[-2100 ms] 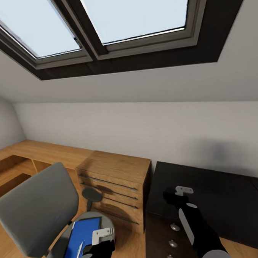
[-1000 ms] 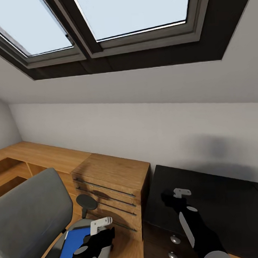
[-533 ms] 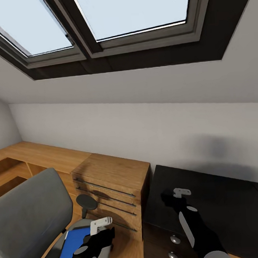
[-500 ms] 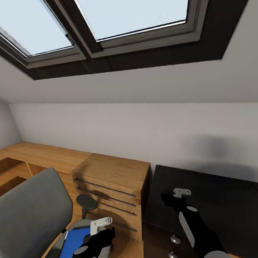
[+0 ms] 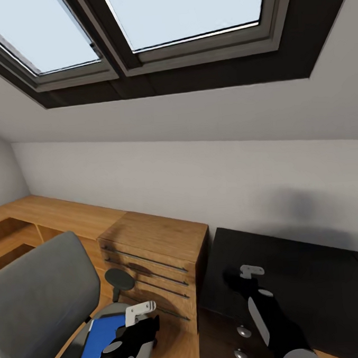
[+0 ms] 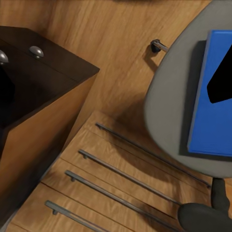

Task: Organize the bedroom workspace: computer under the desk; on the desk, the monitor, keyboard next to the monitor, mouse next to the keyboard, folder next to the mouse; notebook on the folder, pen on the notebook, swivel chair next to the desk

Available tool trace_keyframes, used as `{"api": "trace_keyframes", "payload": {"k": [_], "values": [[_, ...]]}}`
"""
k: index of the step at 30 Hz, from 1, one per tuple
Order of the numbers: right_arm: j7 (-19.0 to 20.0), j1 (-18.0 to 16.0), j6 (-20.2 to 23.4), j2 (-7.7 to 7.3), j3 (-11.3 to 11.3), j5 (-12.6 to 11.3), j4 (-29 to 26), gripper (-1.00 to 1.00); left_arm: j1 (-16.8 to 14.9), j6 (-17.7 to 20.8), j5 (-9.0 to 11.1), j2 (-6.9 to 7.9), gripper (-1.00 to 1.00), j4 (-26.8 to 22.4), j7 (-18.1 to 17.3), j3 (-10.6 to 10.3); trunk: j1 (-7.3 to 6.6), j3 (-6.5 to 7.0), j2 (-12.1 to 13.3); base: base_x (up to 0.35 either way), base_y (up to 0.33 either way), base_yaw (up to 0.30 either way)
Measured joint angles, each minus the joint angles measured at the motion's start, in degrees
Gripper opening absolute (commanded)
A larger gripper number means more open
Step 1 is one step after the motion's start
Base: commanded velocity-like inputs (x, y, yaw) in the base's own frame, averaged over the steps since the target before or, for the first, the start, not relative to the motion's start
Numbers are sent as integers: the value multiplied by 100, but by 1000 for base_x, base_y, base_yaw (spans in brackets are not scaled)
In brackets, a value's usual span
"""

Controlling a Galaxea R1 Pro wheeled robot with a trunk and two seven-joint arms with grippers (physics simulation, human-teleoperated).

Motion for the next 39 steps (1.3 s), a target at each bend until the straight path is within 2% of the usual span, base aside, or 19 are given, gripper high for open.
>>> {"api": "trace_keyframes", "payload": {"k": [21,39], "values": [[-37,-17,27,18,3,19,584,-100,0,1,0,-1,100,19,9,-17,461,-378,-844,0,0,0],[-35,-19,-23,33,11,8,592,-100,0,1,0,-3,100,19,9,-17,857,-702,-1567,0,0,0]]}}
